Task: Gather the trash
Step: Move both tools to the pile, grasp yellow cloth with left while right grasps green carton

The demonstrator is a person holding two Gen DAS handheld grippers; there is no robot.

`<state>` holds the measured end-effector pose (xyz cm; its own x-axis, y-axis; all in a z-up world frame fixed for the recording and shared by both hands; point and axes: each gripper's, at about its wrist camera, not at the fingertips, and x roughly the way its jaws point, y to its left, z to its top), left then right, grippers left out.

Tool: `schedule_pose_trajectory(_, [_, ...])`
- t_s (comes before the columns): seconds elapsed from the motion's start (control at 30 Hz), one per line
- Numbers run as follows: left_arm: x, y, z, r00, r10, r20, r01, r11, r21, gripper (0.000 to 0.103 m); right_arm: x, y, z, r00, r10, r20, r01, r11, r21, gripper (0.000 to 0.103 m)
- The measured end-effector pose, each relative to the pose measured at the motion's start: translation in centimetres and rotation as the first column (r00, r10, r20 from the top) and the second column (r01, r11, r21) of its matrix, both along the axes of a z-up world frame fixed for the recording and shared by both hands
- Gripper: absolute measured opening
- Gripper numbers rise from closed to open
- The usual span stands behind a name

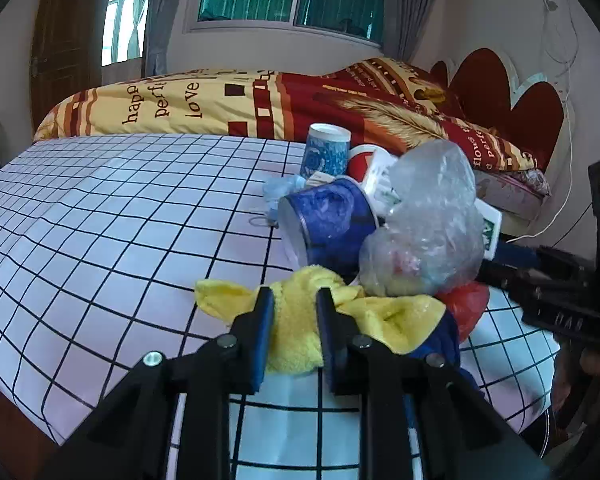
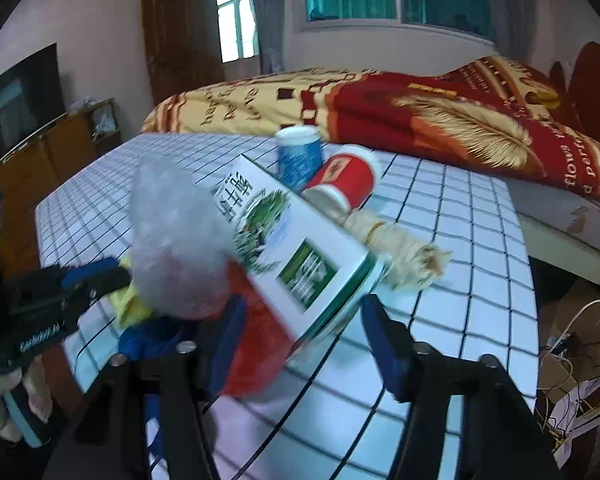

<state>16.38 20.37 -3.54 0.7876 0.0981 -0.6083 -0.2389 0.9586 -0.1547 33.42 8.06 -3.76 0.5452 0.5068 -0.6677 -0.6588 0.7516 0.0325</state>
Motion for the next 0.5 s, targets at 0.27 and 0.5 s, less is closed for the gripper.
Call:
schedule_pose_trajectory(0.27, [0.4,-0.2,0.0,1.0,-0.011,-0.028,0.012,1.0,0.024,0.036,1.0,0.9,0.2,0.993,-0.038,0.111,0.046,0.996,-0.074,0.083])
schedule_pose_trajectory(0.5, [0.9,0.0,-0.5,1.0,-0.007,-0.028,0.007,1.0,-0.001,0.051,4.0,0.1,-0.4,0.996,0.02,-0.089,-0.009,0.993,0.114,0.057])
